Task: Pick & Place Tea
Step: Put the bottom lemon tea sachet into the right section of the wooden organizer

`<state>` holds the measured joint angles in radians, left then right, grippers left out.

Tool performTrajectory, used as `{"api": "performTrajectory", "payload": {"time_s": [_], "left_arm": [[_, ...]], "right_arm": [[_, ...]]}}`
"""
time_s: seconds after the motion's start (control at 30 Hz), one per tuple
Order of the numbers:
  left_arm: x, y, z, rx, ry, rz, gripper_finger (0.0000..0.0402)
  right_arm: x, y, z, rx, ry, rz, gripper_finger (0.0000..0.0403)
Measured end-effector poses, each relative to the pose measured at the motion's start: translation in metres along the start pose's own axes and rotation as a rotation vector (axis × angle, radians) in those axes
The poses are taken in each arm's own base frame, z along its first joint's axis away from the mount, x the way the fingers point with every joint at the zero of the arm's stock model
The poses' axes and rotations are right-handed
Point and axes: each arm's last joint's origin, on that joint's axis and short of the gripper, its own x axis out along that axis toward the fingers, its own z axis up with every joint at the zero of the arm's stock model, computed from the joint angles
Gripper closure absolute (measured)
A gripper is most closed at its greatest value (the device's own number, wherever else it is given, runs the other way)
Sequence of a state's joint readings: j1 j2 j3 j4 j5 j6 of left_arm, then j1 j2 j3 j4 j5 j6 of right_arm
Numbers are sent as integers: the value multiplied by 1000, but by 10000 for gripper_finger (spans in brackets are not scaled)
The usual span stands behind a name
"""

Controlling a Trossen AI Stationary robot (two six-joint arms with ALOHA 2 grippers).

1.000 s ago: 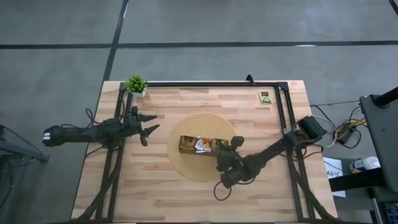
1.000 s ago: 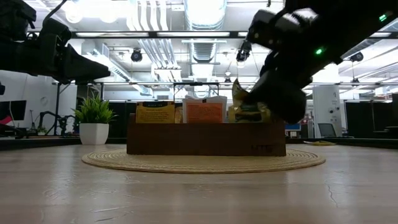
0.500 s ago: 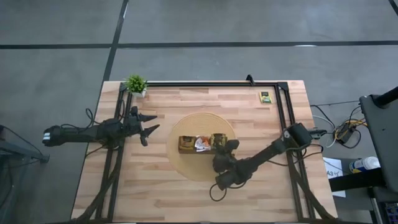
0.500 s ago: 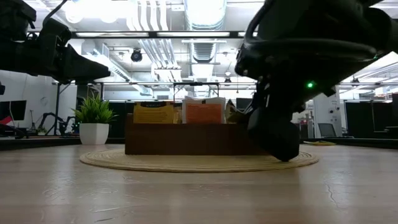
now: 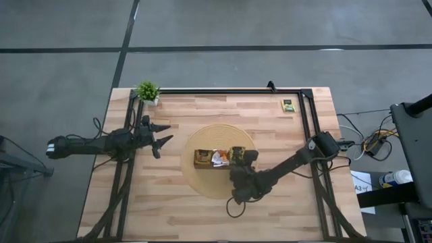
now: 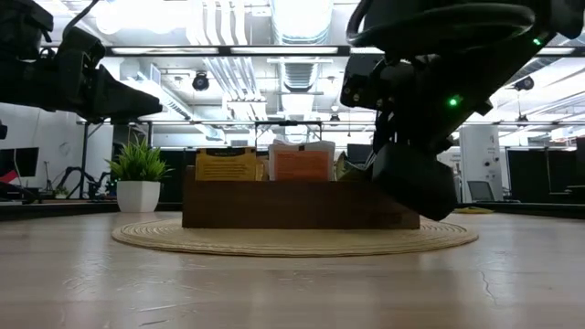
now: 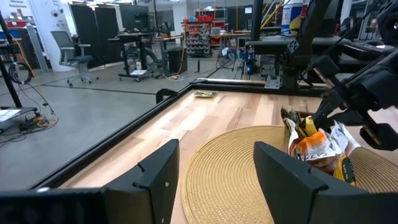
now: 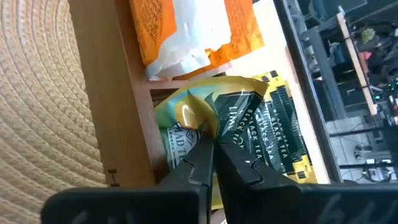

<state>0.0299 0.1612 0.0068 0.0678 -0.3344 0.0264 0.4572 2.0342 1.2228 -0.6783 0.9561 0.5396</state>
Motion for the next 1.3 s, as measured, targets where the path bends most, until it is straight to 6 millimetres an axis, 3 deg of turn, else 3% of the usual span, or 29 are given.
{"api": "performTrajectory", "payload": {"time_s": [0.33,0.6,0.97,1.3], "left_arm": [[0,0,0,0,0,1,199],[0,0,0,0,0,1,199],[0,0,0,0,1,0,199],[0,0,0,0,1,0,199]], "right_arm": [[-5,-8,1,-45,11,13,286],[-27,-36,12,12,-20,46,210],[-21,-44,12,53,-27,28,193],[8,-36,-8,82,-36,94,193]]}}
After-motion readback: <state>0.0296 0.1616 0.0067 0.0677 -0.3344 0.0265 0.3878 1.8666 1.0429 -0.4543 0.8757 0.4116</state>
